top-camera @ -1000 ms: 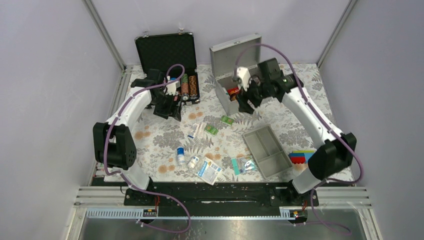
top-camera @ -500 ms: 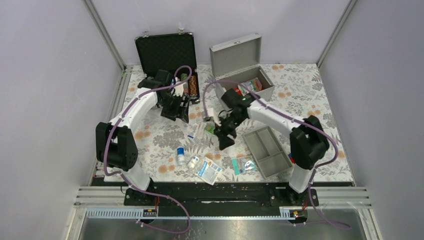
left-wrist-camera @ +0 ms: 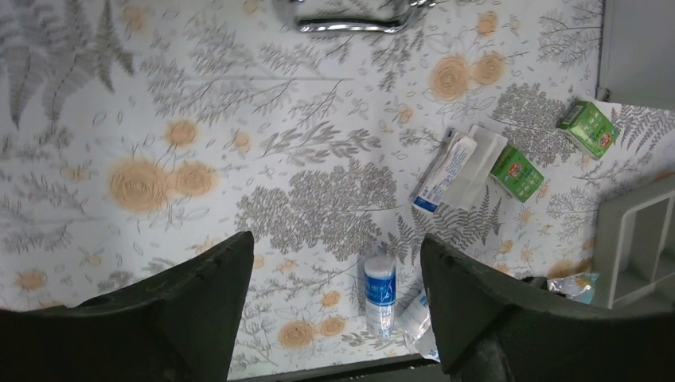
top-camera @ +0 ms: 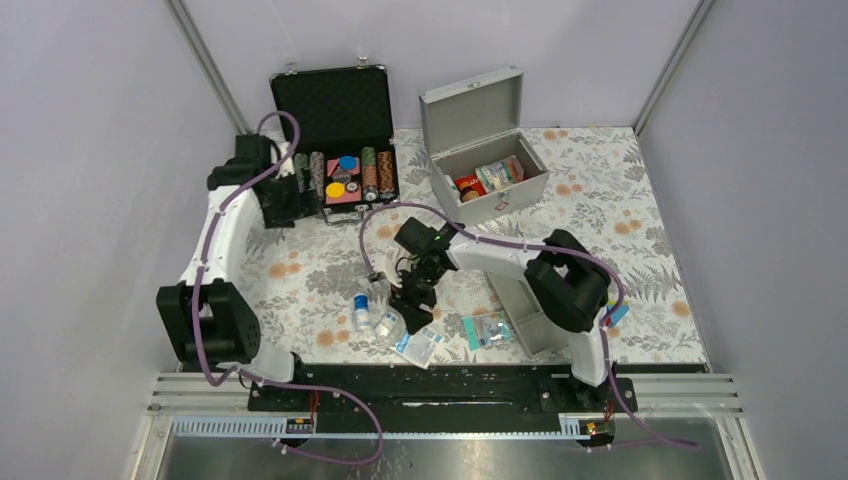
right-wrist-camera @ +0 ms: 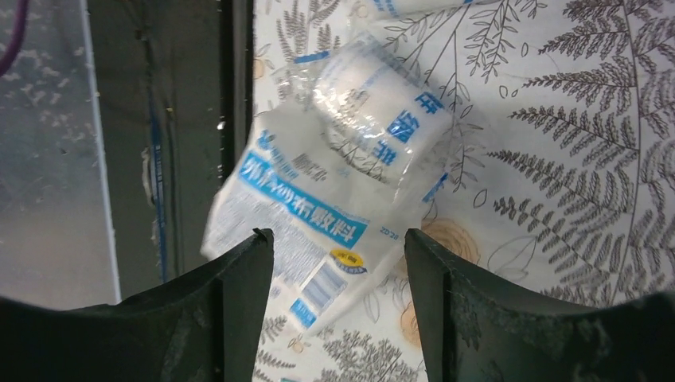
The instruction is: Organize the medicine kit
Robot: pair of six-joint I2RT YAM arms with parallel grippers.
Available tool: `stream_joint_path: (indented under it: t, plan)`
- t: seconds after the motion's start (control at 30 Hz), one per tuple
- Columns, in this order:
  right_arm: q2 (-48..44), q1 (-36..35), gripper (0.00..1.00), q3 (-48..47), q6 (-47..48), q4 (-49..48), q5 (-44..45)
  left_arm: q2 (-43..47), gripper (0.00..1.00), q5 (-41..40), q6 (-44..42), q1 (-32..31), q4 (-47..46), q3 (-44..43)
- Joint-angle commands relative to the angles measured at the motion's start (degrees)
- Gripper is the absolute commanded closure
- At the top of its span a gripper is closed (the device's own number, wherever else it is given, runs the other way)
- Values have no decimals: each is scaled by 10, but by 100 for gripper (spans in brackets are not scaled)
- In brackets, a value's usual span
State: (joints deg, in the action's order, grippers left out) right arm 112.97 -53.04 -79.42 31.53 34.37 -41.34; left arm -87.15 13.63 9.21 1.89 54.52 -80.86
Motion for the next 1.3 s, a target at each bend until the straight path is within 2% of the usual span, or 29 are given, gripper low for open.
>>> stream_joint_path:
  t: [0.0, 0.07, 0.13, 0.23, 0.3, 0.4, 0.47, 0.6, 0.83, 1.0, 1.13, 1.27]
  plan:
    - [39, -11, 32, -26, -3, -16, 35, 49, 25, 37, 43, 47, -17, 49]
    - [52, -13, 33, -27, 11, -8, 37, 61, 25, 46, 45, 64, -22, 65]
    - [59, -16, 39, -21, 31, 3, 43, 67, 25, 48, 46, 77, -24, 73]
    - [59, -17, 55, -11, 56, 17, 52, 72, 25, 54, 47, 93, -28, 81]
    - [50, -17, 73, -6, 64, 24, 65, 70, 25, 57, 49, 99, -34, 83]
    - [21, -16, 93, -6, 74, 48, 82, 54, 26, 64, 53, 99, -42, 76]
    - [-16, -10, 100, -3, 87, 66, 83, 33, 26, 74, 54, 100, -42, 62]
    - [-102, 14, 100, 1, 87, 89, 79, -17, 28, 97, 57, 97, -42, 22]
    - [-182, 122, 100, -78, -30, 82, 123, -87, 32, 117, 11, 67, -19, -63]
    - [-190, 179, 100, -128, -95, -11, 252, -124, 33, 131, -4, 63, -3, -128]
    - [-144, 231, 100, -180, -194, -91, 437, -132, 34, 131, -5, 61, 3, -147]
    - [-75, 292, 100, -267, -275, -93, 489, -117, 33, 129, -10, 60, 2, -134]
